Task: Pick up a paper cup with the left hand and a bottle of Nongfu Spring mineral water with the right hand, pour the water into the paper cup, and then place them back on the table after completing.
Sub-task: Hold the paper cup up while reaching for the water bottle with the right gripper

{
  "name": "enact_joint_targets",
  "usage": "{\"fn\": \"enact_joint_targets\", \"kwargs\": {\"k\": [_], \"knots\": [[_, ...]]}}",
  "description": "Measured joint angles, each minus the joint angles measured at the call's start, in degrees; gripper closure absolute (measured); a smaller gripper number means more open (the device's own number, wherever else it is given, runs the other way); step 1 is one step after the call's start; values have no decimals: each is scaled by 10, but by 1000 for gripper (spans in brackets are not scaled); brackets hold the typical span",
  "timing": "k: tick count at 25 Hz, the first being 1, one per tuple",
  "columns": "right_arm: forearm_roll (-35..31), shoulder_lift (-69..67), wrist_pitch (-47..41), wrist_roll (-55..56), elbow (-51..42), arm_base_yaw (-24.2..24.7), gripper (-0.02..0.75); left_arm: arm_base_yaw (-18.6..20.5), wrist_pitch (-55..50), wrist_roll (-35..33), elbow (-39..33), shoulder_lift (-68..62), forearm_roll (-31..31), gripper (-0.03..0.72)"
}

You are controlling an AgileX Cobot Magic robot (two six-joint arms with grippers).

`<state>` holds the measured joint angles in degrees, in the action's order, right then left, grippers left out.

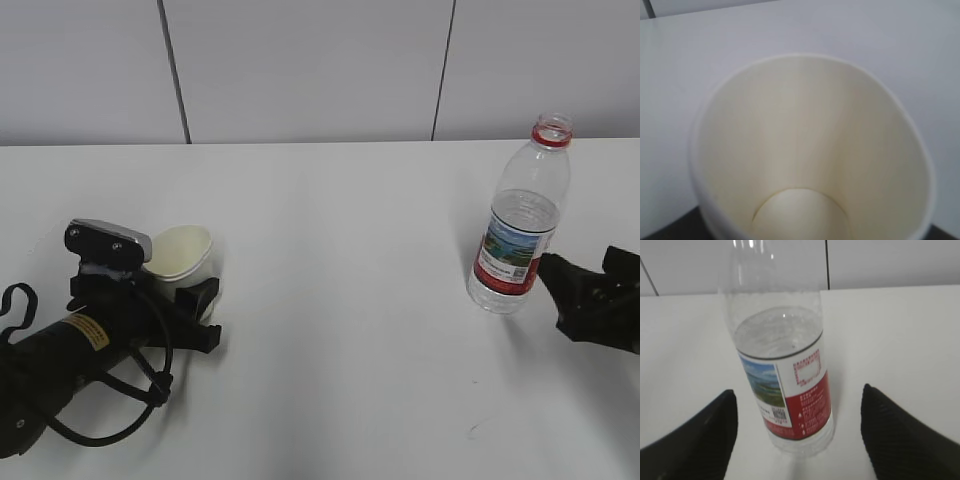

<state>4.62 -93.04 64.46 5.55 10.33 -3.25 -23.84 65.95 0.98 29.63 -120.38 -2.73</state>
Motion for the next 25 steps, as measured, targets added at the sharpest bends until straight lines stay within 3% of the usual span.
{"fn": "enact_joint_targets", "kwargs": {"k": [25], "knots": [[57, -62, 9, 0, 44, 0, 132, 0, 0, 0, 0, 0, -19, 319]]}}
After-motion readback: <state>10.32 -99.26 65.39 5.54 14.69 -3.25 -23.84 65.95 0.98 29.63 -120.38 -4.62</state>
